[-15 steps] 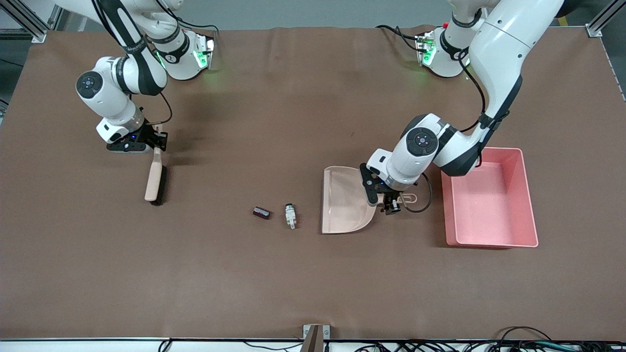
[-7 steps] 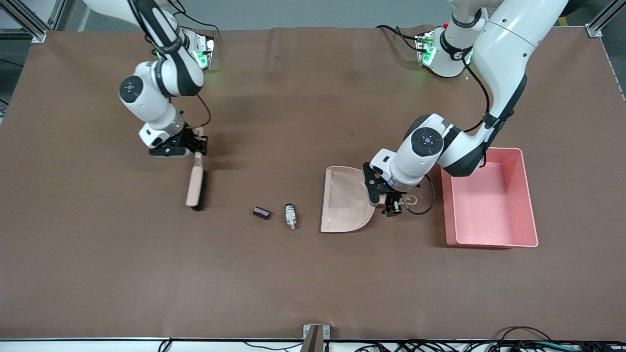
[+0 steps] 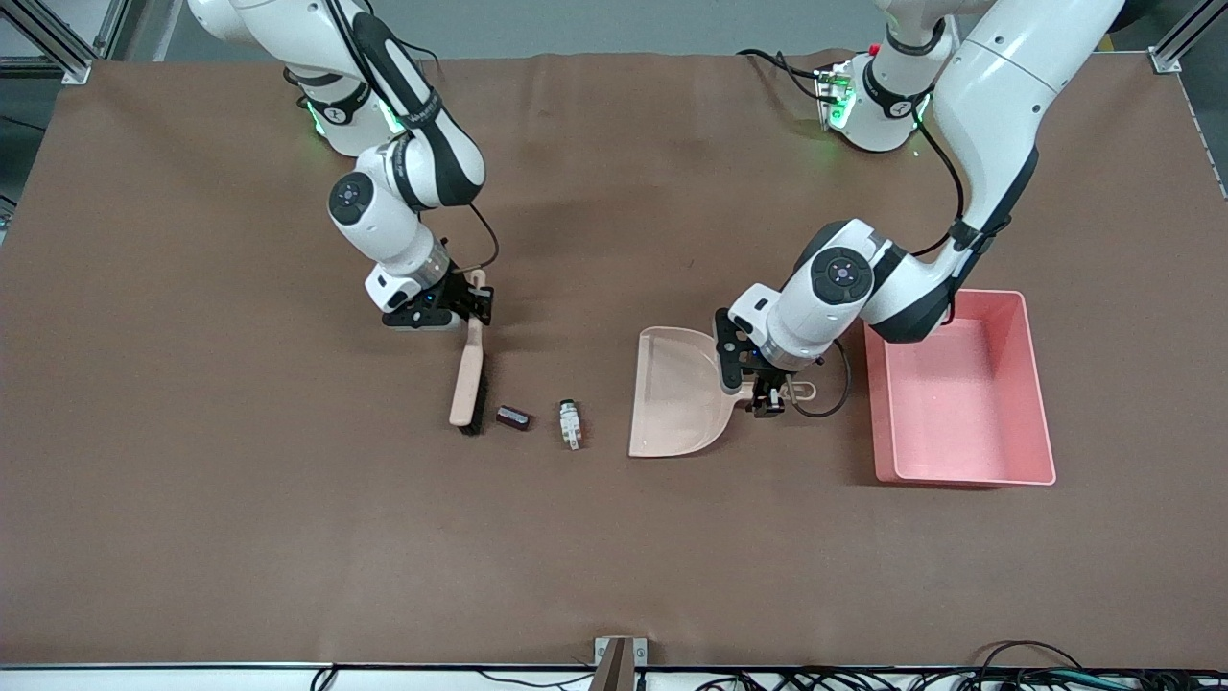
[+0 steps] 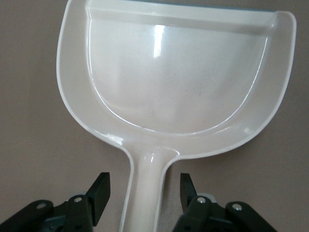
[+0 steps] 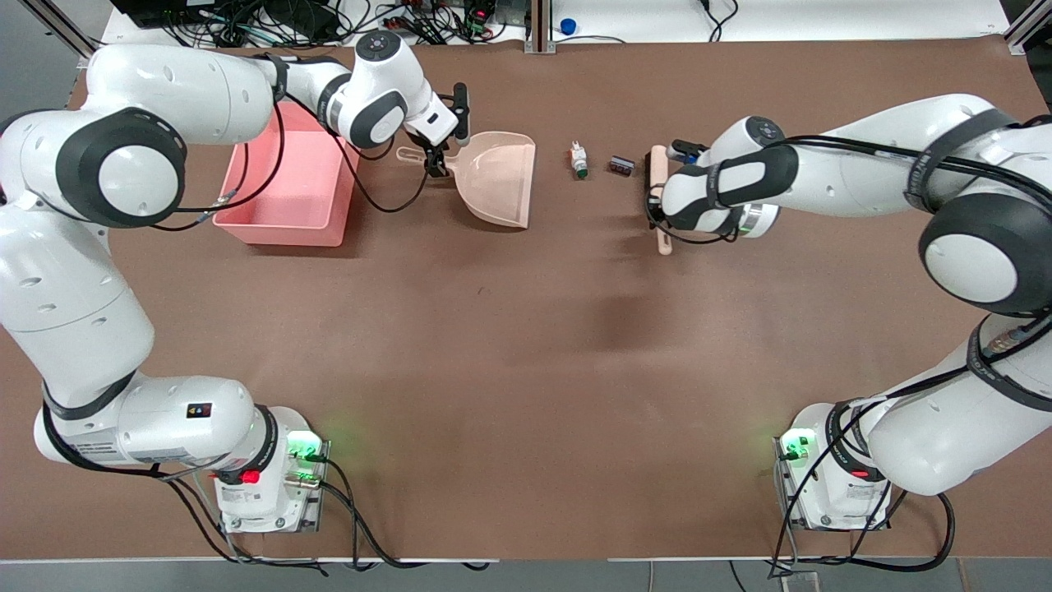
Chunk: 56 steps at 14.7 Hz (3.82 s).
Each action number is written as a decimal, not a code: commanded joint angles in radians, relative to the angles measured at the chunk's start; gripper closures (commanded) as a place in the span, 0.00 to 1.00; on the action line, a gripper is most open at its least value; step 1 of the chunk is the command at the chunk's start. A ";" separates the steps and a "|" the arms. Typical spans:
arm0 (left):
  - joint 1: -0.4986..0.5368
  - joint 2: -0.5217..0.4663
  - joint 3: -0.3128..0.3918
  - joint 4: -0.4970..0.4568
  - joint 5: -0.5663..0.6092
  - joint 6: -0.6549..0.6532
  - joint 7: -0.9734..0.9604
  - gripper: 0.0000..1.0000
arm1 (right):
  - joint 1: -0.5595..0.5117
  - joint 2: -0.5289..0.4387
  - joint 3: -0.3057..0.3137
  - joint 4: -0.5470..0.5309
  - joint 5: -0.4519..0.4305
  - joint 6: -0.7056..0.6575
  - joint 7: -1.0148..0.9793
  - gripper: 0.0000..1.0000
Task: Clean e-waste and dump in bin
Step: 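Lift the brush with the right gripper and move it behind the parts, then sweep the capacitor and switch into the dustpan with the right gripper's brush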
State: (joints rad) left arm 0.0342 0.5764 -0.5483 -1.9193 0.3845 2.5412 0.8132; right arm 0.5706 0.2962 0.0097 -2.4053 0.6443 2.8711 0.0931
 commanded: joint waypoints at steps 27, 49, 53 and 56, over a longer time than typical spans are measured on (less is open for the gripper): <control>-0.031 0.077 -0.013 0.059 0.071 0.047 0.004 0.92 | 0.390 0.298 -0.231 0.796 -0.265 -0.726 0.722 1.00; -0.091 0.108 -0.001 0.152 0.077 -0.090 -0.068 0.93 | 0.307 0.489 -0.226 0.931 -0.357 -0.760 0.376 1.00; -0.109 0.109 0.013 0.160 0.077 -0.090 -0.069 0.93 | 0.314 0.489 -0.175 0.969 -0.357 -0.771 0.416 1.00; -0.112 0.111 0.013 0.161 0.077 -0.091 -0.088 0.93 | 0.321 0.488 -0.122 1.000 -0.357 -0.777 0.463 1.00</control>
State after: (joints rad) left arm -0.0573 0.6772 -0.5410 -1.7843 0.4481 2.4608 0.7471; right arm 0.8941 0.7690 -0.1514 -1.4519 0.2941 2.1139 0.5094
